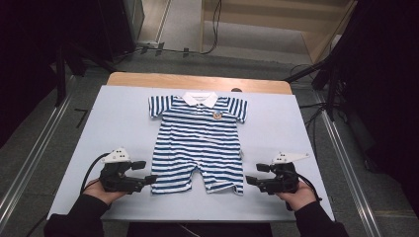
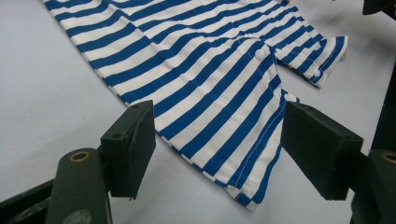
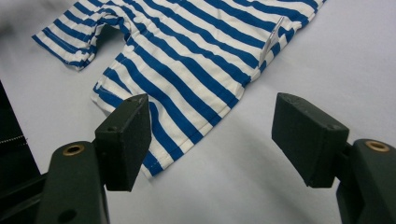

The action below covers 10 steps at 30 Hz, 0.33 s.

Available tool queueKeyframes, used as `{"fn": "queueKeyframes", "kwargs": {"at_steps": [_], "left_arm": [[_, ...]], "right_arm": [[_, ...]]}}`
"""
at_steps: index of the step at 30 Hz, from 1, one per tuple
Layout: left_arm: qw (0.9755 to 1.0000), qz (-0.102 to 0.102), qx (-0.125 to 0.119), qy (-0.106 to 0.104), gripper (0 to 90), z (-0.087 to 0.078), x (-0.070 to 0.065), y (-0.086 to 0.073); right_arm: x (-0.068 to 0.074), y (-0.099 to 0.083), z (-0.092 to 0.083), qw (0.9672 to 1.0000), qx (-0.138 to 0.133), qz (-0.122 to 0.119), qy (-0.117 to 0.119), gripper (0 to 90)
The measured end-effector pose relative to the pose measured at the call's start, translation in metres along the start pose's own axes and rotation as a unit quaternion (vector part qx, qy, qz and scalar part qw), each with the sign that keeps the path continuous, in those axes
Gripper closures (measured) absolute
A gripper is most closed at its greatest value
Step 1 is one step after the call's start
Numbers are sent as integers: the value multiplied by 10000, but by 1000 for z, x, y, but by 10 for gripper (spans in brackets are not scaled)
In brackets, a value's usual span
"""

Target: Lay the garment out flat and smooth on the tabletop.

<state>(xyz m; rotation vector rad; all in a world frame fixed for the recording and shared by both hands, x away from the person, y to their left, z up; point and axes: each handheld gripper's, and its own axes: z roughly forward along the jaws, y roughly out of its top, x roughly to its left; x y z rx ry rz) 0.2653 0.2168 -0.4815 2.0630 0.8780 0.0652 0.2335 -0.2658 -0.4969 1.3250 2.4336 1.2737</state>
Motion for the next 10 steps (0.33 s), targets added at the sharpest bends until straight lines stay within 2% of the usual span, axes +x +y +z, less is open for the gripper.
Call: {"fn": "queueKeyframes", "kwargs": {"at_steps": [10], "left_arm": [[10000, 4, 49, 1, 271, 1, 1, 0]], "right_arm": [[-1, 0, 1, 10000, 48, 25, 31, 271]]}}
